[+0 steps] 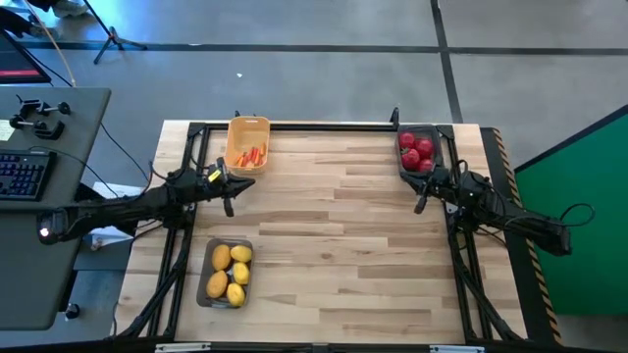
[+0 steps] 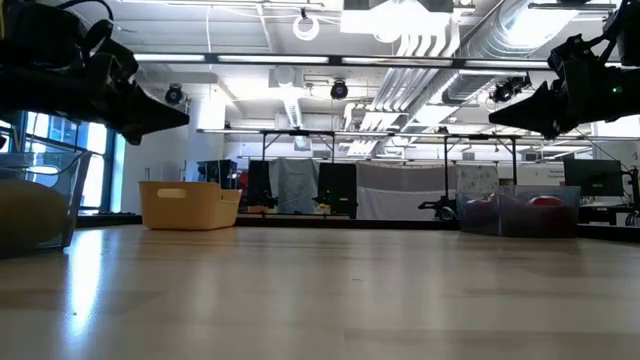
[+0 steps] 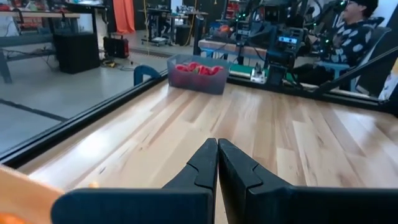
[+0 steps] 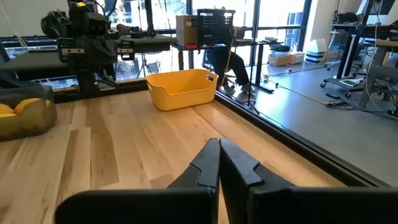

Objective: Sort produce into baskets
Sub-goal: Return to Home Position

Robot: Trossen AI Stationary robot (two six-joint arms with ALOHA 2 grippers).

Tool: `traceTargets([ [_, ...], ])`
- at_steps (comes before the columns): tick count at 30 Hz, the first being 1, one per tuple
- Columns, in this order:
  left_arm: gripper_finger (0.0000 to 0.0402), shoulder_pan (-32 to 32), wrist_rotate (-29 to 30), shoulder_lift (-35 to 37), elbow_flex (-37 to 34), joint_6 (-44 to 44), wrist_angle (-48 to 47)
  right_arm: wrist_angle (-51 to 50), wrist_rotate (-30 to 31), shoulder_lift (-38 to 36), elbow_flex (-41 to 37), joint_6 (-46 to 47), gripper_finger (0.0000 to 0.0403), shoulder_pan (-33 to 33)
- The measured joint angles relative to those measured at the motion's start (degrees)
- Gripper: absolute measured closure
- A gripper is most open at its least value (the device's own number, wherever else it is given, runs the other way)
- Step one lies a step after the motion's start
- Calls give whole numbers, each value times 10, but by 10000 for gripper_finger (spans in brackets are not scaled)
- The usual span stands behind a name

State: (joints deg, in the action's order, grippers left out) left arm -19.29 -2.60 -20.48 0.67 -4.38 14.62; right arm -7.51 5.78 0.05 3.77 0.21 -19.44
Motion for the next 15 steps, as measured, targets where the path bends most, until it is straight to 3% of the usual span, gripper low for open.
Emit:
traceTargets([
  [9,401,0,31,181,0,7,-140,21,12,0,0,-17,403,0],
  [15,401,-2,32,197,1,15,-143,100,8,2,-32,-23,403,-1],
])
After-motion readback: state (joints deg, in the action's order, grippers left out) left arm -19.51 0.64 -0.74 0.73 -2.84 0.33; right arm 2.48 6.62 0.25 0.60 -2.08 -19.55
